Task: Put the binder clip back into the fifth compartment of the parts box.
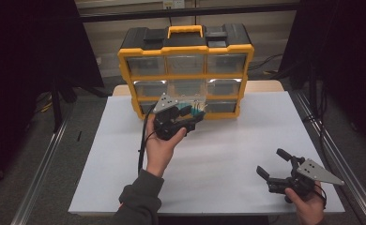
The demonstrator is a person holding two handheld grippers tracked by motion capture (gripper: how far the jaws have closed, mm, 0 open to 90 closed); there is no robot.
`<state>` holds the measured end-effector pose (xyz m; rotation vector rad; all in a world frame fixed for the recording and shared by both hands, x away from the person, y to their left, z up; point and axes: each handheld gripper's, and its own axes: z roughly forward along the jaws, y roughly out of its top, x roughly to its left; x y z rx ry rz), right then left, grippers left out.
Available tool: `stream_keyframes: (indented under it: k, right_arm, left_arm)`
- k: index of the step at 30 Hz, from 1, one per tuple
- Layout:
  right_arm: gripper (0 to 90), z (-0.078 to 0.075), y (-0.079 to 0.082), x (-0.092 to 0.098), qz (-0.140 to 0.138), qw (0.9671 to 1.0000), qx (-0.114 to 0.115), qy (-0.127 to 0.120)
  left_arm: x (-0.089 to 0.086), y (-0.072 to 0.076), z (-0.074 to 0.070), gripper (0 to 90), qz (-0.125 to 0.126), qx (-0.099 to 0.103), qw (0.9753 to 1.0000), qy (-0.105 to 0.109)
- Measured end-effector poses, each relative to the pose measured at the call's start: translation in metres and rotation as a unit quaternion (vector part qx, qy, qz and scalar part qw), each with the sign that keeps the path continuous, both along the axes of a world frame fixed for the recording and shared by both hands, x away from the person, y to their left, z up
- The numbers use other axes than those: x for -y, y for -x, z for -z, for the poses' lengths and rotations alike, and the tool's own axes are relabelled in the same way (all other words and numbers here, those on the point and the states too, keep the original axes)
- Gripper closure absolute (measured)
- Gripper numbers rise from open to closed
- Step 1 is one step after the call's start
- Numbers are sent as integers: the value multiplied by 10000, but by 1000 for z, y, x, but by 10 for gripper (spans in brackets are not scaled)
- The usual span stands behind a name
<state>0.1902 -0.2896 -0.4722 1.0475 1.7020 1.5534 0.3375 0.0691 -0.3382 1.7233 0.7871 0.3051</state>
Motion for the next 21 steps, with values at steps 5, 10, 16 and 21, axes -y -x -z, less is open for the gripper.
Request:
stream_keyframes:
  k: [5, 10, 16, 21]
  right_arm:
    - [22, -1, 0, 0, -6, 10000, 5, -13]
    - [22, -1, 0, -1, -10, 10000, 7, -13]
    - [22, -1, 0, -1, -40, 10000, 8, -6]
    - [22, -1, -1, -1, -11, 10000, 15, -23]
  left_arm:
    - [0, -9, -15, 501, -93, 87, 9999, 72]
    - [1, -20, -25, 500, -232, 212, 9995, 93]
    - [-1, -39, -25, 500, -501, 238, 9984, 147]
    - [-2, -53, -19, 500, -712, 209, 9972, 83]
